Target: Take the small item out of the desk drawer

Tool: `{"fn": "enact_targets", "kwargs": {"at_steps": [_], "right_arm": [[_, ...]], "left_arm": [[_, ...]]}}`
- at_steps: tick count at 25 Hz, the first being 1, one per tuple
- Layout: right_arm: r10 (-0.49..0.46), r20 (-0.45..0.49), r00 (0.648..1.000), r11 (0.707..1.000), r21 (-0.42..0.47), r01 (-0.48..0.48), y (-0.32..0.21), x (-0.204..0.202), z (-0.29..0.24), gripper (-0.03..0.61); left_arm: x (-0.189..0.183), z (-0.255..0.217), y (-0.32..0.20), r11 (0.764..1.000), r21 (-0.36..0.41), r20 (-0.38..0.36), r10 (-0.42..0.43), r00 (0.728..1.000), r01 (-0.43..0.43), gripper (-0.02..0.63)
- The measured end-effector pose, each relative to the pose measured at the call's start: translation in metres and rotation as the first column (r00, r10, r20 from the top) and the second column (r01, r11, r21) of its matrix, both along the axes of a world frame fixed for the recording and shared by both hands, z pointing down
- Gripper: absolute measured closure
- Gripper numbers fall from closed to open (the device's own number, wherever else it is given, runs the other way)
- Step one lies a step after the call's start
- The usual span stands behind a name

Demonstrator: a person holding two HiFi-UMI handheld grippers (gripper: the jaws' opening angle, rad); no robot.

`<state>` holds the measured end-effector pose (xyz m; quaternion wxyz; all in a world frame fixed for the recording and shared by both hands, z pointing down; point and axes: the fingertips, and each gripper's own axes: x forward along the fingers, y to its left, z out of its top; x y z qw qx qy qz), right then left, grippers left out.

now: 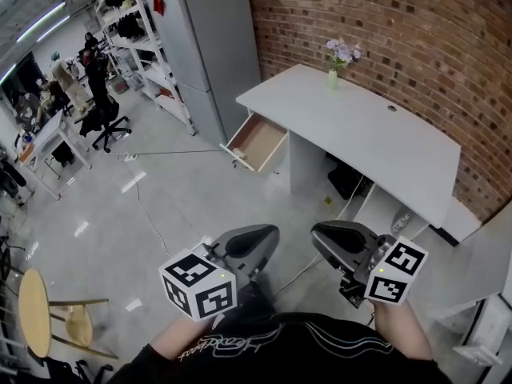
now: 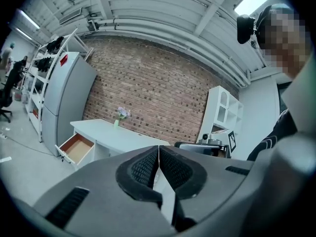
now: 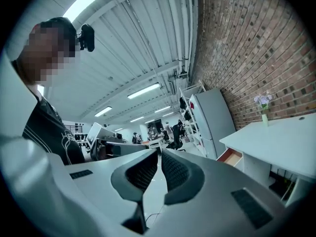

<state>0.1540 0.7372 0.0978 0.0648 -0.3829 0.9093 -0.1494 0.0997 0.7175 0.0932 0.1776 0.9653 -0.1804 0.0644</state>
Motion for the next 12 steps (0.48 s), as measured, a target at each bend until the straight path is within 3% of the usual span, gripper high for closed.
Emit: {"fn": "enact_targets", "kwargs": {"at_steps": [5,12], "right_arm": [[-0.027,-0.006,1.0,0.999,-0.024,0.027,-0.031,-0.009,0.022,0.522],[-0.052,-0.024,0.998,0.996,-0.077,0.05,-0.114,-0.015,0.055,0.522]], "left_arm": [[-0.01,0.025,-0.032,0.999,-0.044,0.007,-0.032,0.999,0.032,0.591],[-0.019,0.059,-0.113,0.993,-0.101,0.012,-0.065,0.998,0.066,0.591]]}}
